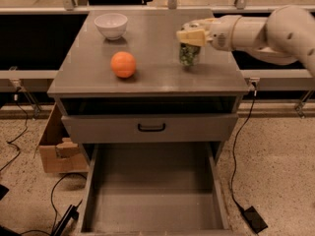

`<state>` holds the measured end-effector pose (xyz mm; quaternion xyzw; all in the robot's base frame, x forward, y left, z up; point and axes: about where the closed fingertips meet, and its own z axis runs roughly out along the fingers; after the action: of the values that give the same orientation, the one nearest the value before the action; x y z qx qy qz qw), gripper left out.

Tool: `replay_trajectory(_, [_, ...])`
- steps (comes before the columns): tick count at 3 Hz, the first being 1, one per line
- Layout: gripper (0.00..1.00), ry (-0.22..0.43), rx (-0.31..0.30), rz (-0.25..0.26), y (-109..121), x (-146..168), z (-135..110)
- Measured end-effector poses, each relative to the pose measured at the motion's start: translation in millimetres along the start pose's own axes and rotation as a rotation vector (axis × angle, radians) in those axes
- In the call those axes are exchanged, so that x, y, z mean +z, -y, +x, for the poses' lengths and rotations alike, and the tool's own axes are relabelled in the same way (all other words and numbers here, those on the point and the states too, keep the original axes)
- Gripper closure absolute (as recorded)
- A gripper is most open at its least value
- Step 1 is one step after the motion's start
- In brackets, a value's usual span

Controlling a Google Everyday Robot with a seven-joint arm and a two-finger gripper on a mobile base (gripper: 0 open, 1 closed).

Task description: Pick green can from middle drawer and place on counter

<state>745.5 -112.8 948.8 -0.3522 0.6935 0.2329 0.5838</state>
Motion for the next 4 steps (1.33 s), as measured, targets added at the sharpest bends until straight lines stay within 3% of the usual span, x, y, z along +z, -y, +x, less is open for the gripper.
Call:
replay_trajectory(1, [1.00, -0.010, 0.018, -0.001, 1.7, 34.3, 28.1])
replay_trajectory(4, [0.36, -0.011, 0.021, -0.001, 2.3, 35.5, 25.0])
